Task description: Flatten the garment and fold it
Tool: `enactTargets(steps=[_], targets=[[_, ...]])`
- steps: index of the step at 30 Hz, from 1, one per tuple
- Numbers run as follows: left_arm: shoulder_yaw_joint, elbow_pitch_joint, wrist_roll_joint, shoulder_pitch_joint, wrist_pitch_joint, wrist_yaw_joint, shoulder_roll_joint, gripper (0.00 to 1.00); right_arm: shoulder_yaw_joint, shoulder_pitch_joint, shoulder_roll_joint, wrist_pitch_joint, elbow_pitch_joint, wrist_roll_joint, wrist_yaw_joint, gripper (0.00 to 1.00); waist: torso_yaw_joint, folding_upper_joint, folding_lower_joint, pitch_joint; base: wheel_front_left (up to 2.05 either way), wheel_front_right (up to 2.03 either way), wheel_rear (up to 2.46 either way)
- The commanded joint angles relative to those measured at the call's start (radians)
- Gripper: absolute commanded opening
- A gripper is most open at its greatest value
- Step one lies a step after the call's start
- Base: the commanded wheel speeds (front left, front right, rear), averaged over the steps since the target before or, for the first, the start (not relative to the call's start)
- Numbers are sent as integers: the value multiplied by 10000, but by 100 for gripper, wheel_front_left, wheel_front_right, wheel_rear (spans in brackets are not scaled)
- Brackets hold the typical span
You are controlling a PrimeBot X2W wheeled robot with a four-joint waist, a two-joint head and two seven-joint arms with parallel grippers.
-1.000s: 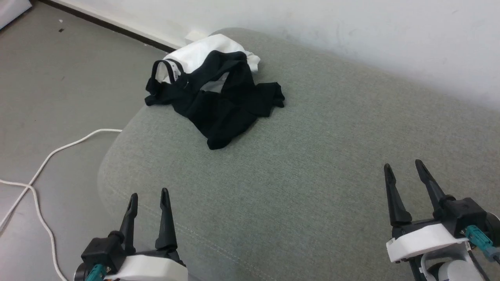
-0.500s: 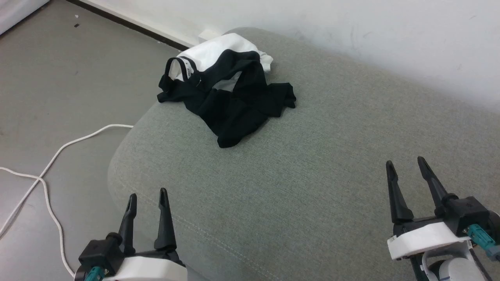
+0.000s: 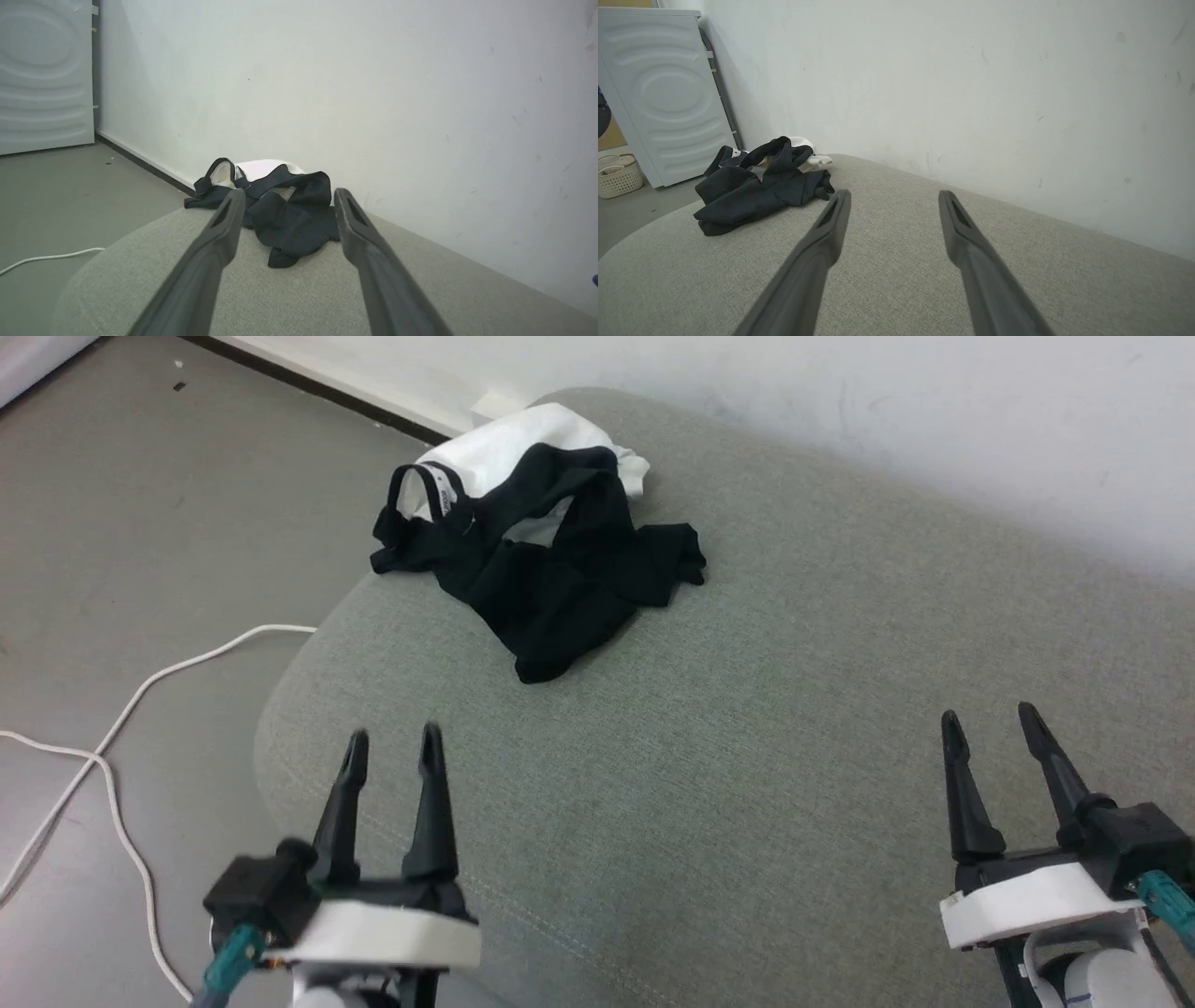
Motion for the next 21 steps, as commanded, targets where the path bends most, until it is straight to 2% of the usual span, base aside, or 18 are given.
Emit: enactTargets(steps=[1,4,8,14,17,21], targets=[[-66,-109,59,-415,-47,-124,4,100,-43,-83,28,-25,-123,-49,-21,100,-76,-2,0,134,0,0,0],[-51,-420,205,-1277,185,-166,201,100,-99,-179,28,107,-430,-191,-21,100,-264,-2,0,441,0,0,0],[171,-964,160,-2676,1127,86,333,100,-228,-260,28,339,-964,-341,-21,100,-484,-2,0,889,0,0,0],[747,-1114,246,-4989,2585,238,1139,100,-344,-358,-242,687,-1660,-399,-21,100,-910,-2,0,1673,0,0,0],[1145,-777,128,-6113,3236,328,1537,100,-372,-412,-479,849,-1979,-325,-21,100,-1084,-2,0,2092,0,0,0],[1523,-8,-46,-7358,4277,187,2321,100,-199,-607,-840,1128,-2611,-172,-21,100,-1462,-2,0,2758,0,0,0]])
